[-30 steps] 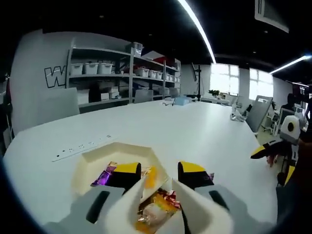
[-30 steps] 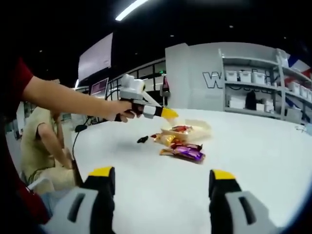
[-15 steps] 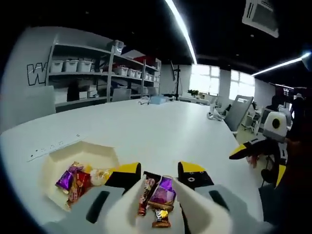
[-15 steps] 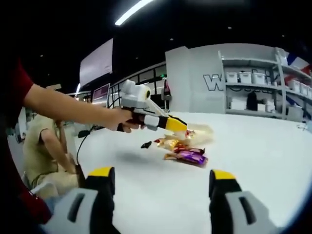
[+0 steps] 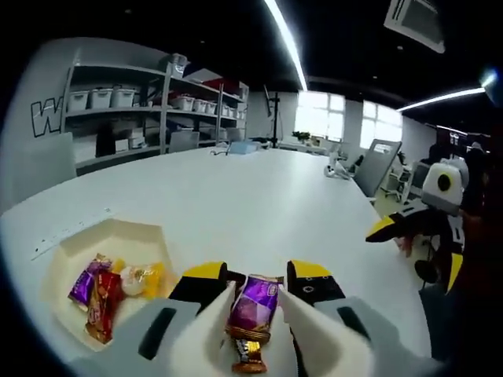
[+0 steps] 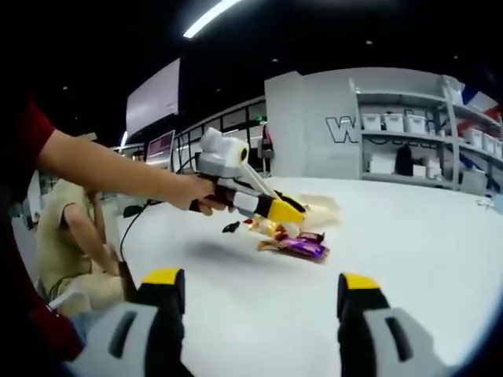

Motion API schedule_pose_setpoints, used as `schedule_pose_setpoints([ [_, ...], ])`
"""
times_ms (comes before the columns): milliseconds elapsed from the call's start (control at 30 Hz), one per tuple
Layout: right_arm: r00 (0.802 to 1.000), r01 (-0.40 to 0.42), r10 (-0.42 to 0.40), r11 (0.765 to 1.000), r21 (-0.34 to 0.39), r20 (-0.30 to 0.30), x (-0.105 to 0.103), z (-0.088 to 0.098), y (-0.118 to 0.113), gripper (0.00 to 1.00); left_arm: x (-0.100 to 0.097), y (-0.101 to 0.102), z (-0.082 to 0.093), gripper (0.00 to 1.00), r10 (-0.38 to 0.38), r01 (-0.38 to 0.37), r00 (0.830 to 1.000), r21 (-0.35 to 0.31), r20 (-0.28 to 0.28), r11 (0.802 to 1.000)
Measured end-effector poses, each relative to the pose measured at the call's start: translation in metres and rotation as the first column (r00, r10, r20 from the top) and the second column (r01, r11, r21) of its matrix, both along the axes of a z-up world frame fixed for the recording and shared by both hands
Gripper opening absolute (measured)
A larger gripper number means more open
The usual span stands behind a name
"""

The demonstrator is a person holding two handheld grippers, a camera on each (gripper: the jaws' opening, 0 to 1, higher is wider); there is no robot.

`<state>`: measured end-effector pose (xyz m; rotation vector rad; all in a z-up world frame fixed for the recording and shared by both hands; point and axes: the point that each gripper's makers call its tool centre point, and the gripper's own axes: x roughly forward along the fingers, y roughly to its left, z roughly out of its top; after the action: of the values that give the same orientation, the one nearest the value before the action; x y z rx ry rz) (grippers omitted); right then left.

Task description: Place the target food into the container with the food tongs after gripping and lifting it, then release it inside without dropping or visibly crushing the food.

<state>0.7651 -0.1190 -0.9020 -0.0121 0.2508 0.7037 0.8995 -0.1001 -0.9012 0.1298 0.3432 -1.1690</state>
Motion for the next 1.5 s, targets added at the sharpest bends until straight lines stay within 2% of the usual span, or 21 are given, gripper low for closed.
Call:
schedule_pose_setpoints([
  [133, 1.000, 0.005, -0.005, 1.000, 0.005, 0.001, 0.001, 0.001, -0.003, 0.78, 0.002, -0.003, -0.004, 0.29, -0.010, 0.010, 1.000, 0.003, -0.011, 1.000],
  [500, 1.000, 0.006, -0.006, 1.000, -0.006, -0.006, 0.003, -0.005, -0.003, 0.78, 0.003, -0.009, -0.022, 0.29, -0.054, 0.053, 0.999, 0.053, 0.005, 0.997],
  [733, 1.000, 0.009, -0.009, 1.000, -0.011, -0.012, 0.004, -0.008, -0.005, 0.78, 0.007, -0.008, -0.032, 0.29, -0.065, 0.066, 0.998, 0.064, -0.016, 0.996],
  [967, 1.000, 0.006, -0.006, 1.000, -0.017, -0.011, 0.006, -0.008, -0.004, 0.77, 0.012, -0.007, -0.034, 0.29, -0.062, 0.064, 0.997, 0.060, -0.034, 0.996],
  [1067, 1.000, 0.004, -0.004, 1.000, -0.022, -0.011, 0.007, -0.008, -0.004, 0.77, 0.012, -0.007, -0.033, 0.26, -0.072, 0.073, 0.997, 0.064, -0.014, 0.995],
  [1100, 1.000, 0.005, -0.005, 1.000, -0.023, -0.012, 0.007, -0.009, -0.003, 0.77, 0.013, -0.007, -0.034, 0.24, -0.059, 0.061, 0.998, 0.064, -0.027, 0.996],
  [1200, 1.000, 0.003, -0.004, 1.000, -0.026, -0.015, 0.007, -0.009, -0.003, 0.77, 0.016, -0.007, -0.034, 0.22, -0.058, 0.060, 0.998, 0.064, -0.021, 0.996],
  [1500, 1.000, 0.001, -0.001, 1.000, -0.018, -0.009, 0.005, -0.004, 0.000, 0.77, 0.021, -0.006, -0.034, 0.21, -0.029, 0.031, 0.999, 0.058, -0.042, 0.998],
])
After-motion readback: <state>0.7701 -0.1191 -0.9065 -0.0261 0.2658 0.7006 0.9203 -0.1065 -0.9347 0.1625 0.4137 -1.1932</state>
